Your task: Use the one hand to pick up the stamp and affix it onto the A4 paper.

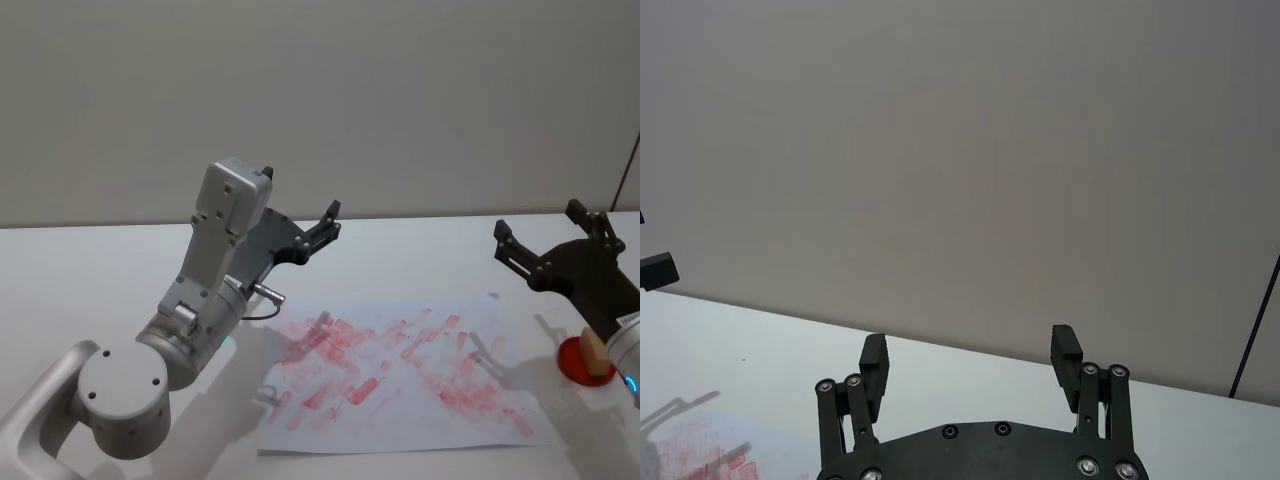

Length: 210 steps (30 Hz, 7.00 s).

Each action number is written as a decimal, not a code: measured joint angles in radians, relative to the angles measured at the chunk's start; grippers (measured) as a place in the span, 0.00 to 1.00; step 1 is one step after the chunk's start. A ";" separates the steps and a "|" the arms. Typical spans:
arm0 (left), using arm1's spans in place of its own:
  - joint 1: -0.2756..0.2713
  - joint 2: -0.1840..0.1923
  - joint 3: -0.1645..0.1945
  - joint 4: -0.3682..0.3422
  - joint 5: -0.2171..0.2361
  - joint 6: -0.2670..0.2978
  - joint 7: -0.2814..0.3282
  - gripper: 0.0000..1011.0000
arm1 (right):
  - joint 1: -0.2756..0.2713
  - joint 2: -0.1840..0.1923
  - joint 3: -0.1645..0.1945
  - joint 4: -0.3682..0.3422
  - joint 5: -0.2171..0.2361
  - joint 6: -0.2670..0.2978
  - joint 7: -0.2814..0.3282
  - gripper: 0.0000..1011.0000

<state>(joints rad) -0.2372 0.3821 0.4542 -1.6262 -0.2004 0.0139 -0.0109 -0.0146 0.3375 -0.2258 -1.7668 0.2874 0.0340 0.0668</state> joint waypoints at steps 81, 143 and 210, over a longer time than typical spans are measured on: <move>0.000 0.000 0.000 0.000 0.000 0.000 0.000 0.99 | -0.163 0.044 0.060 -0.056 0.030 0.377 -0.218 0.82; 0.000 0.000 0.000 0.000 0.000 0.000 0.000 0.99 | 0.023 -0.010 0.008 0.030 -0.103 0.278 0.164 0.21; 0.000 0.000 0.000 0.000 0.000 0.000 0.000 0.99 | 0.124 -0.006 -0.017 0.082 -0.130 0.248 0.345 0.21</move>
<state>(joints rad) -0.2371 0.3821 0.4542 -1.6262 -0.2004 0.0139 -0.0110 0.1097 0.3314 -0.2430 -1.6845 0.1574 0.2821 0.4118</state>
